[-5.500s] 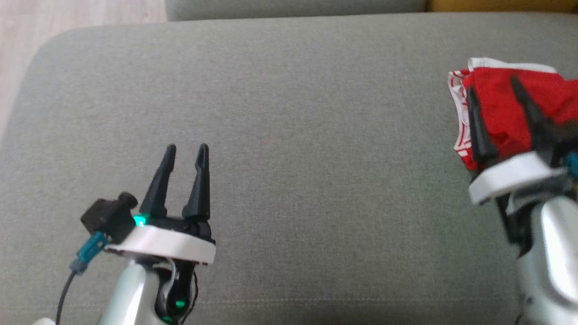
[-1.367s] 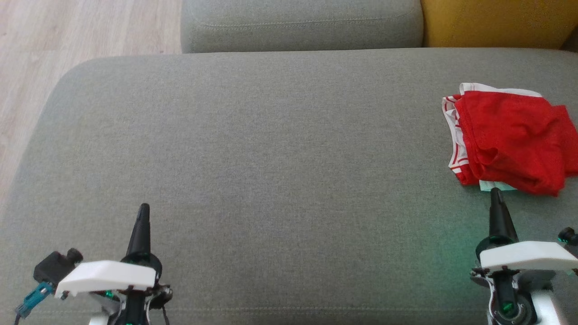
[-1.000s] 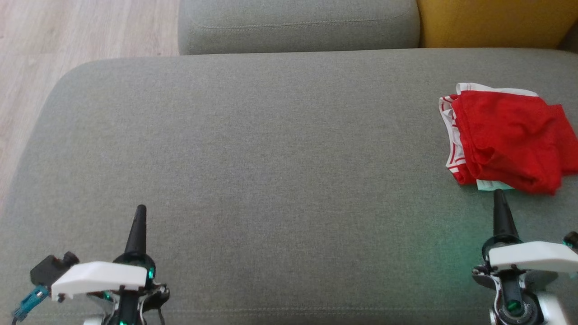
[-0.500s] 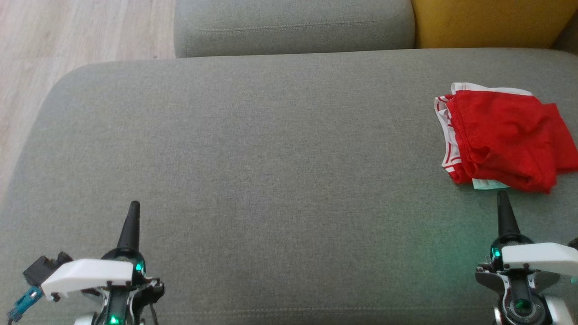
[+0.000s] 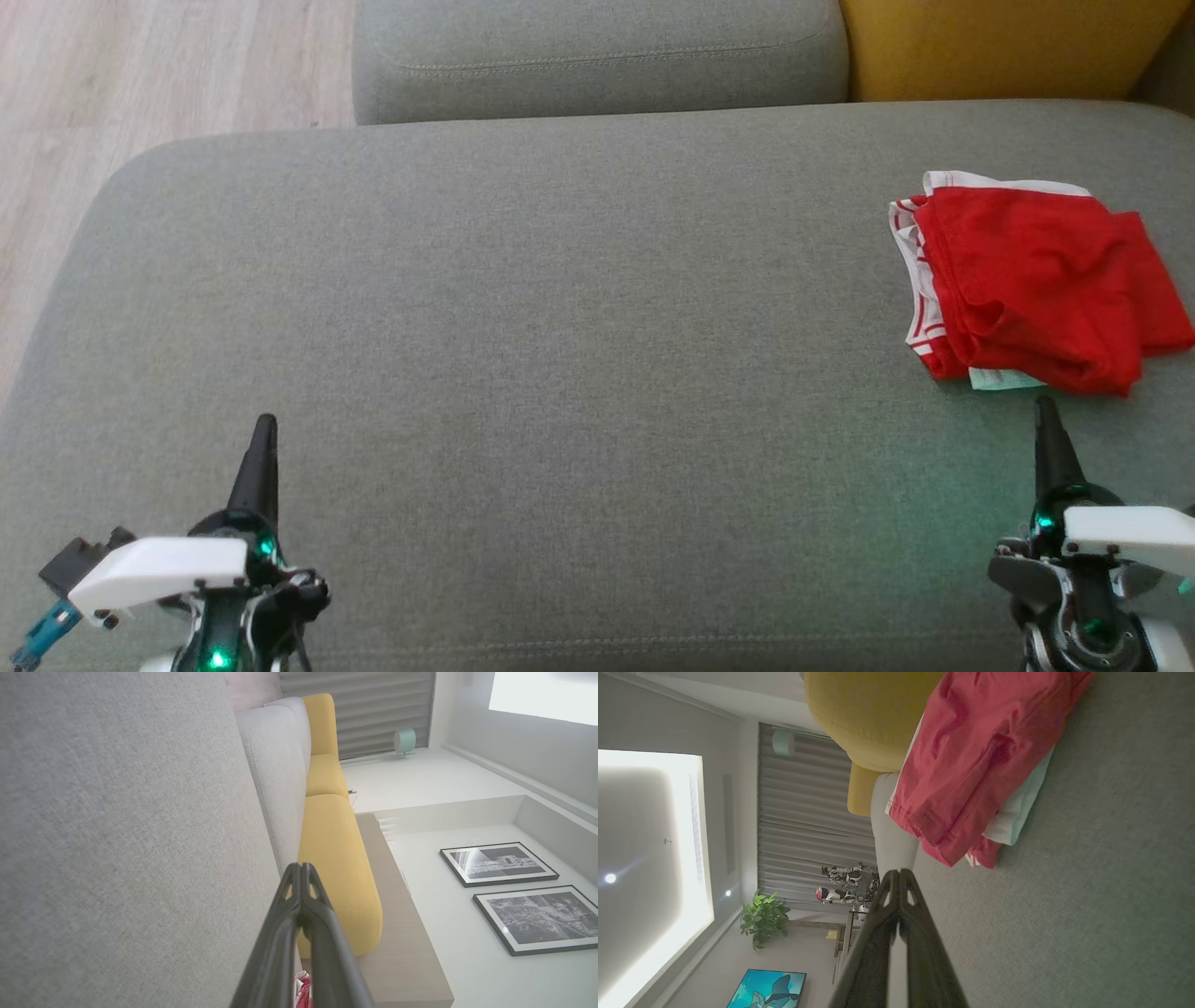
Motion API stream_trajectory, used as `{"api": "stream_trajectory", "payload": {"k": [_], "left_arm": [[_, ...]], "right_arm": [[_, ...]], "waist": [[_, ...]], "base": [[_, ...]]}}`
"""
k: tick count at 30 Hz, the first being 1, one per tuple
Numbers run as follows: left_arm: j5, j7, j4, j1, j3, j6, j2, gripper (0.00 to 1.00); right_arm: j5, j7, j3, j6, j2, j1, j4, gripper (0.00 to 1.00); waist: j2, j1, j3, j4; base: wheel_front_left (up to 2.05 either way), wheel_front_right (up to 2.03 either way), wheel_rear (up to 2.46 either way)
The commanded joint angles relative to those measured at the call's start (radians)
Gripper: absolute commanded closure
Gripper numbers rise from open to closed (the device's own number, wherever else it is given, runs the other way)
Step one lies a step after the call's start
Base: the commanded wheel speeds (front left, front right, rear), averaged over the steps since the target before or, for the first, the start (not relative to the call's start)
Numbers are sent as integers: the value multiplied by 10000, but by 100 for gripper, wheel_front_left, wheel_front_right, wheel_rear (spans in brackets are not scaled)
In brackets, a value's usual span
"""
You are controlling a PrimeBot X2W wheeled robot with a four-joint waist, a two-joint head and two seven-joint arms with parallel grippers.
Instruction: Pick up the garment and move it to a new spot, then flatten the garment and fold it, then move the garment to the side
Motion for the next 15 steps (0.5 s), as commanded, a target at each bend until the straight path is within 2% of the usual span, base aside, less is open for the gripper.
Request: {"api": "stream_trajectory", "payload": {"k": [1, 15], "left_arm": [[-330, 117, -270, -599, 389, -79, 181, 100], [-1521, 512, -154, -715, 682, -155, 179, 100]], "right_arm": [[482, 137, 121, -7, -49, -534, -378, 100], [2164, 463, 20, -7, -52, -569, -383, 100]], "waist": [[0, 0, -8, -17], [0, 0, -56, -116]], "base": [[0, 0, 0], [0, 0, 0]]}}
